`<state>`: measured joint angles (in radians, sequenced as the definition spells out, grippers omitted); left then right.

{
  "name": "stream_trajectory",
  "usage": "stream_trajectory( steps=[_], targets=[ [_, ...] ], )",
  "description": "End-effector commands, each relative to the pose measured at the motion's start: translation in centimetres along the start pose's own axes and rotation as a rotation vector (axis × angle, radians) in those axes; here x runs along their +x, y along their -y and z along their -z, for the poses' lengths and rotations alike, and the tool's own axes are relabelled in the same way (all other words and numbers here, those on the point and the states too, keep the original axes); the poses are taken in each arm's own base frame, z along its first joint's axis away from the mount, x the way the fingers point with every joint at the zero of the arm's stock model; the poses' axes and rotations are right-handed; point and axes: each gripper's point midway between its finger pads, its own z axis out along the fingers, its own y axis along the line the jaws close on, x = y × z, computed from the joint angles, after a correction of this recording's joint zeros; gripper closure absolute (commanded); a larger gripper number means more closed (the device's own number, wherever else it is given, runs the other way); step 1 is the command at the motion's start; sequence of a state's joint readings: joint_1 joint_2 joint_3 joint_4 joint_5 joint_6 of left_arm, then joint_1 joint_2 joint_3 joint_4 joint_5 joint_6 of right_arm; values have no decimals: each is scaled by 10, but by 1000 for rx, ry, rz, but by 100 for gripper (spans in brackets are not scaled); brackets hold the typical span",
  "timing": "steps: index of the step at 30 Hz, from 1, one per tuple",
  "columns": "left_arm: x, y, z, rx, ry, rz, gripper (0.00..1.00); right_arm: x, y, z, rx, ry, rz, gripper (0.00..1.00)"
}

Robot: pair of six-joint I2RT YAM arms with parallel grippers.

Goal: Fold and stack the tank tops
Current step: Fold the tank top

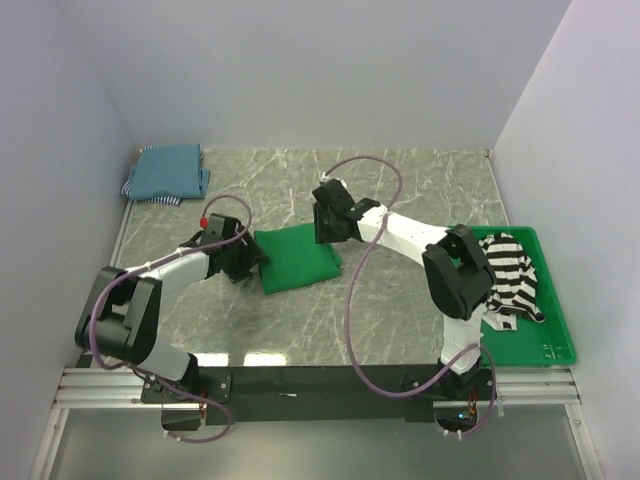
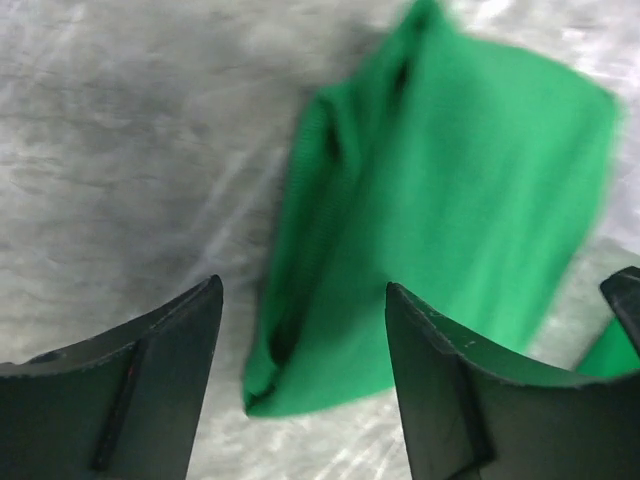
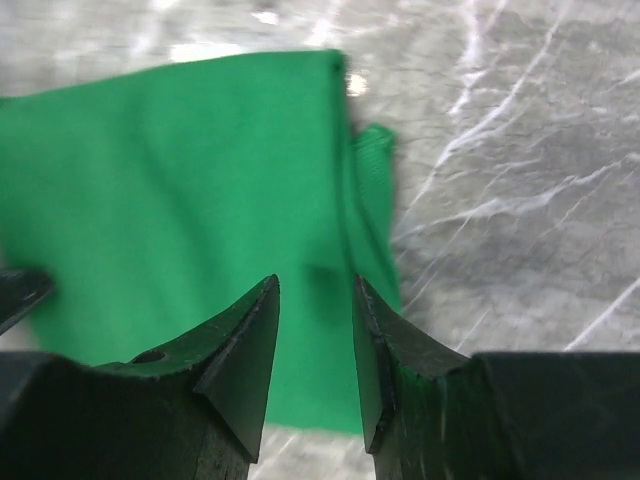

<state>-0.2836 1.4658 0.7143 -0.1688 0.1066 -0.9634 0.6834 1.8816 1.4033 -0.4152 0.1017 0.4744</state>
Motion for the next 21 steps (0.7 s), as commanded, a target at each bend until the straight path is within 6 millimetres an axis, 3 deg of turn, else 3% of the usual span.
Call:
stream_trajectory(
  steps=[1, 4, 10, 21],
  targets=[
    [-4, -5, -11, -48, 21, 17, 30, -4, 11, -20, 61, 13, -5, 58],
    [2, -19, -16, -94, 32, 34, 28, 14, 25, -32, 106, -30, -9, 58],
    [10, -23, -25, -102, 7, 21, 27, 33, 46, -42, 130, -69, -44, 58],
    [37, -49, -44, -241, -43, -17, 29, 31, 59, -55, 115, -103, -62, 59]
  ],
)
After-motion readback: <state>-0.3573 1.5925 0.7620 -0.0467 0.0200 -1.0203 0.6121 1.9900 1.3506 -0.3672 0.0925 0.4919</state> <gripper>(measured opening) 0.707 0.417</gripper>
